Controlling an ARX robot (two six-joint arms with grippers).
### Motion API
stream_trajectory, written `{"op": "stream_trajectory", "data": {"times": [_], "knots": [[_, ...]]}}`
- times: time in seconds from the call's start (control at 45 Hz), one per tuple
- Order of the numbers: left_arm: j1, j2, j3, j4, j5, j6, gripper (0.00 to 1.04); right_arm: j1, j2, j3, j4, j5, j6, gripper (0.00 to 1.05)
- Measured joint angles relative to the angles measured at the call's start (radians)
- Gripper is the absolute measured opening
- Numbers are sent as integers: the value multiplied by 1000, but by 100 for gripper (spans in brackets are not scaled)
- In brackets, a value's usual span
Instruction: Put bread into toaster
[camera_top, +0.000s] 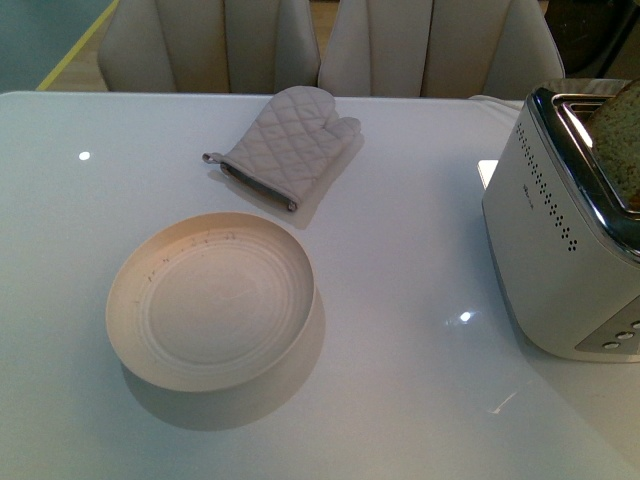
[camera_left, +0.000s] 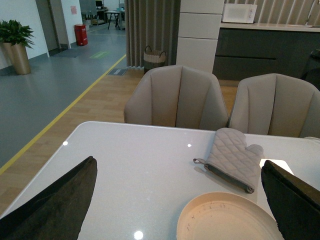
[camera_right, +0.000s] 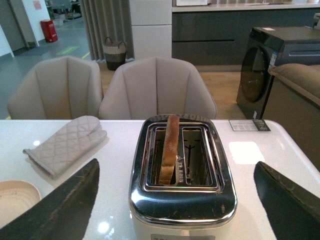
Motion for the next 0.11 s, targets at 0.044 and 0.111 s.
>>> {"op": "stream_trajectory", "data": {"times": [0.044, 0.111], "knots": [[0, 0, 0, 0, 0, 0, 98, 0, 0, 0, 0, 0, 0, 97], [0, 0, 0, 0, 0, 0, 98, 0, 0, 0, 0, 0, 0, 96]]}}
